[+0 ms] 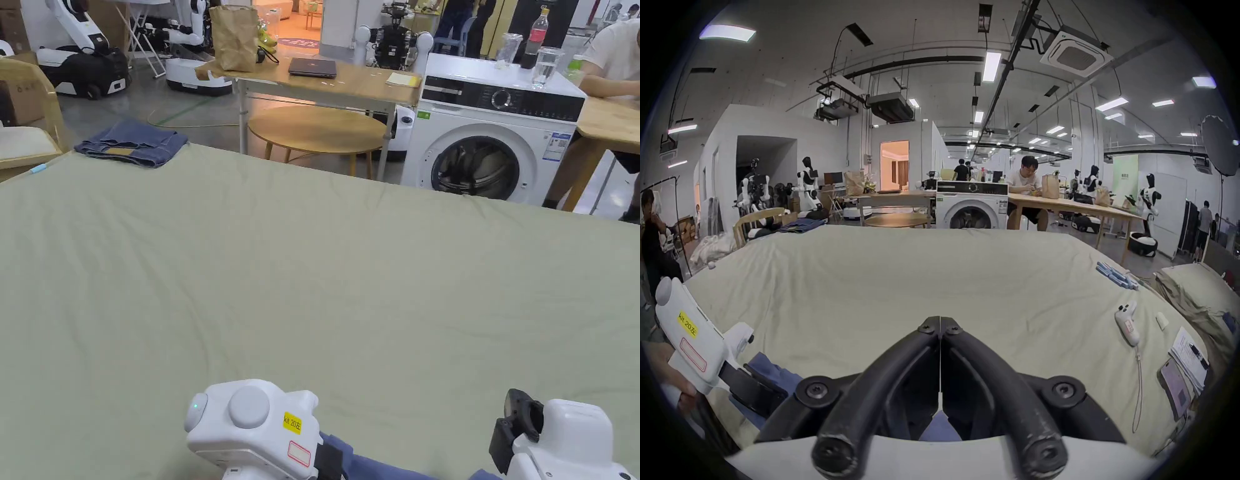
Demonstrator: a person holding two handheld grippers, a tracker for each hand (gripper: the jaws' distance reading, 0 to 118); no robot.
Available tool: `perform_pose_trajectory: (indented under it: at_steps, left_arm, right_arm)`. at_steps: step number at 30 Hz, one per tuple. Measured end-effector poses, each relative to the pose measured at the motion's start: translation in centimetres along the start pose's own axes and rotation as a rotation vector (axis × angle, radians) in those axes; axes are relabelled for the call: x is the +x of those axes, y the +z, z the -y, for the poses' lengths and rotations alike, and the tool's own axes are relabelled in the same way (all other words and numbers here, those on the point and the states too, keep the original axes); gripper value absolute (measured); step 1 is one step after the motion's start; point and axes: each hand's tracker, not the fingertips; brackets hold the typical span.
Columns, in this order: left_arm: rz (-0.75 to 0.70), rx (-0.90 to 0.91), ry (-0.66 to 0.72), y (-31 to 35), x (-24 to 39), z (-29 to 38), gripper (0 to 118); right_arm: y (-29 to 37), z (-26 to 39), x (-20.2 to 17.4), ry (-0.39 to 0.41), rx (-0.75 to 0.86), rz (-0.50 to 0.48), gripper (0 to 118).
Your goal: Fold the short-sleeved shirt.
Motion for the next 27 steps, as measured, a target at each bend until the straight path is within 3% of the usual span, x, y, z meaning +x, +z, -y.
perform_pose_trajectory:
  at_steps: [2,4,6,11,12,15,22,27]
  left_arm:
    - [-0.005,0.005,-0.009,0.5,0.3,0.2,13]
    - [0.046,0.017,0.003,1.0,0.1,0.3,36]
    - [0.05,0.026,0.006,2.1,0.9,0.4,50]
    - [0.085,0.085,-0.059,6.2,1.8,0.3,50]
    - [0.101,0.119,-0.06,7.1,1.6,0.4,47]
    - [0.119,0.166,-0.07,8.5,1.2,0.6,10]
    - [0.101,0.058,-0.036,3.5,-0.5,0.8,4]
    - [0.399,0.047,0.052,-0.1,-0.8,1.3,4]
  right_arm:
    - [-0.1,0.1,0.2,-0.003,-0.004,0.003,0]
    - [-0.1,0.2,0.3,-0.006,-0.009,0.003,0]
    - [-0.2,0.3,0.3,-0.008,-0.013,0.001,0]
    - [0.1,0.2,0.4,-0.002,-0.011,0.001,0]
    - [0.2,0.1,0.5,-0.002,-0.01,0.002,0]
    - [0.3,0.1,0.7,-0.005,-0.008,0.003,0]
    - [0.2,0.5,1.0,-0.008,-0.02,0.004,0]
    - [0.3,0.6,1.2,-0.007,-0.024,0.008,0]
